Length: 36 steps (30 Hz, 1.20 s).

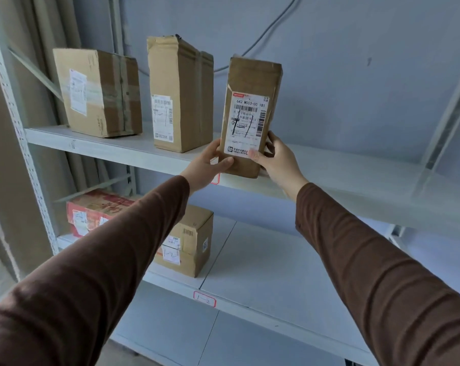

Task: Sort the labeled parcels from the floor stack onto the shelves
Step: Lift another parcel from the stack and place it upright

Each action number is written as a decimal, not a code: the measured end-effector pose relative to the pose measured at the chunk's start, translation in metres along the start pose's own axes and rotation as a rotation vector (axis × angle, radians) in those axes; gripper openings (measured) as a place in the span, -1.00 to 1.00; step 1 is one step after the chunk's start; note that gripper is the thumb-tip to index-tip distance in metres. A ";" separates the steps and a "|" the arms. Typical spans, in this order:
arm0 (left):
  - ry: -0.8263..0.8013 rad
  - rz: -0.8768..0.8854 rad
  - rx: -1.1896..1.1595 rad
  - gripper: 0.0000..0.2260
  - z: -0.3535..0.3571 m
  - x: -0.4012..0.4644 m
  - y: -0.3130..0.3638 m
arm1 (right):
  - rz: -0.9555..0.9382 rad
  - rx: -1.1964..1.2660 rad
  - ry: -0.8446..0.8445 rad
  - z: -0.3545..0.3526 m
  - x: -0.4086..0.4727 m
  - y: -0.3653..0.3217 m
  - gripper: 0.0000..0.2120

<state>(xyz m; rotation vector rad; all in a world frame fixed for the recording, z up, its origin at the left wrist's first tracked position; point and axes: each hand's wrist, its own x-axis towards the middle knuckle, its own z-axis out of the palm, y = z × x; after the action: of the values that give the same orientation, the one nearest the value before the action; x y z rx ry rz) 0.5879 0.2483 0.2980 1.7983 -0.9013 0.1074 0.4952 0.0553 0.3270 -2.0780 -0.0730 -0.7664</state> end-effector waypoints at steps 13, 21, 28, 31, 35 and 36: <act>-0.014 0.012 0.216 -0.62 0.004 0.067 -0.019 | 0.083 -0.074 -0.046 -0.002 0.054 0.039 -0.43; -0.034 -0.026 0.201 -0.58 0.006 0.076 -0.023 | 0.091 -0.081 -0.028 0.002 0.059 0.046 -0.40; -0.016 -0.034 0.188 -0.55 0.005 0.073 -0.023 | 0.124 -0.104 -0.022 0.001 0.049 0.036 -0.35; -0.010 -0.036 0.209 -0.52 0.004 0.072 -0.021 | 0.124 -0.127 -0.020 0.002 0.045 0.033 -0.34; -0.006 -0.043 0.210 -0.45 0.004 0.069 -0.018 | 0.131 -0.161 -0.015 0.004 0.045 0.030 -0.37; -0.007 -0.047 0.206 -0.42 0.003 0.068 -0.017 | 0.130 -0.171 -0.016 0.005 0.045 0.030 -0.39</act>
<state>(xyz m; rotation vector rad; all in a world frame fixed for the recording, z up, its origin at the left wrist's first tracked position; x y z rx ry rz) 0.6459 0.2124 0.3155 2.0101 -0.8775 0.1693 0.5435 0.0305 0.3272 -2.2260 0.1214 -0.6973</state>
